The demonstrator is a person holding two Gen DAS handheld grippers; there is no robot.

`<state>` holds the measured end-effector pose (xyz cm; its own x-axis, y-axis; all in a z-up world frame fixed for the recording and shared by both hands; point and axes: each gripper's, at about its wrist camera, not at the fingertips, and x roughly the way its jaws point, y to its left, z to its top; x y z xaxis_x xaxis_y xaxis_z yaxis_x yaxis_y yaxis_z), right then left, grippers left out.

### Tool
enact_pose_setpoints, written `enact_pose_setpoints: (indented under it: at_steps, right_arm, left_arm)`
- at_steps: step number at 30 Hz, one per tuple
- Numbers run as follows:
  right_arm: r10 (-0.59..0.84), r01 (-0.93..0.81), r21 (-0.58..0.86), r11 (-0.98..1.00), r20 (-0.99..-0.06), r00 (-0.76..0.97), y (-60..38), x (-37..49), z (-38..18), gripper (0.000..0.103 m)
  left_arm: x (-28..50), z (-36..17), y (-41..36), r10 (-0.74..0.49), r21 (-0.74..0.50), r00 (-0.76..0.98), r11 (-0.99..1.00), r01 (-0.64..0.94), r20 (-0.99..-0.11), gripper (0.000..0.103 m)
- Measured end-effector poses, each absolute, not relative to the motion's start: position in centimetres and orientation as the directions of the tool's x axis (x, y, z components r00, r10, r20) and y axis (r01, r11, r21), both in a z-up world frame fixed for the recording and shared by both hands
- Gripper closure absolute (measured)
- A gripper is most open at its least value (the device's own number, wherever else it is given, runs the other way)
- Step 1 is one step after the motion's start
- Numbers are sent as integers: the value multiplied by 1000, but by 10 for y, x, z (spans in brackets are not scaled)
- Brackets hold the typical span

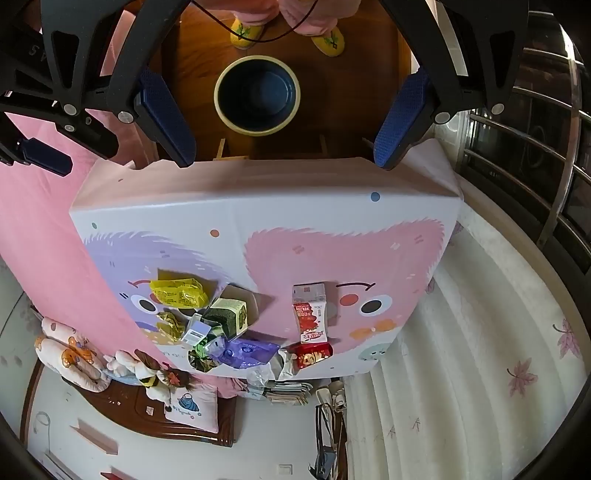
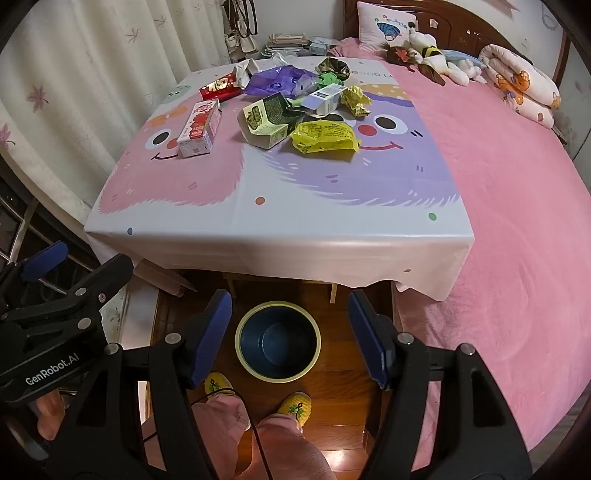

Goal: Collect trash

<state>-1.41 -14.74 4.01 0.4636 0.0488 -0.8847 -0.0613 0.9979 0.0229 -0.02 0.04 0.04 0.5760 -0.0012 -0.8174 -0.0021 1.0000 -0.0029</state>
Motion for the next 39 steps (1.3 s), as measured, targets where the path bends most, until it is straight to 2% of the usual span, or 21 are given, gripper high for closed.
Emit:
enact_pose_setpoints:
  at_steps: [39]
  right_arm:
    - [59,-69,30,997,-886,460,-147,-13,35,39]
  left_arm:
    - [-4,-13,-5,-2,-9,555,1000,-11,-832,5]
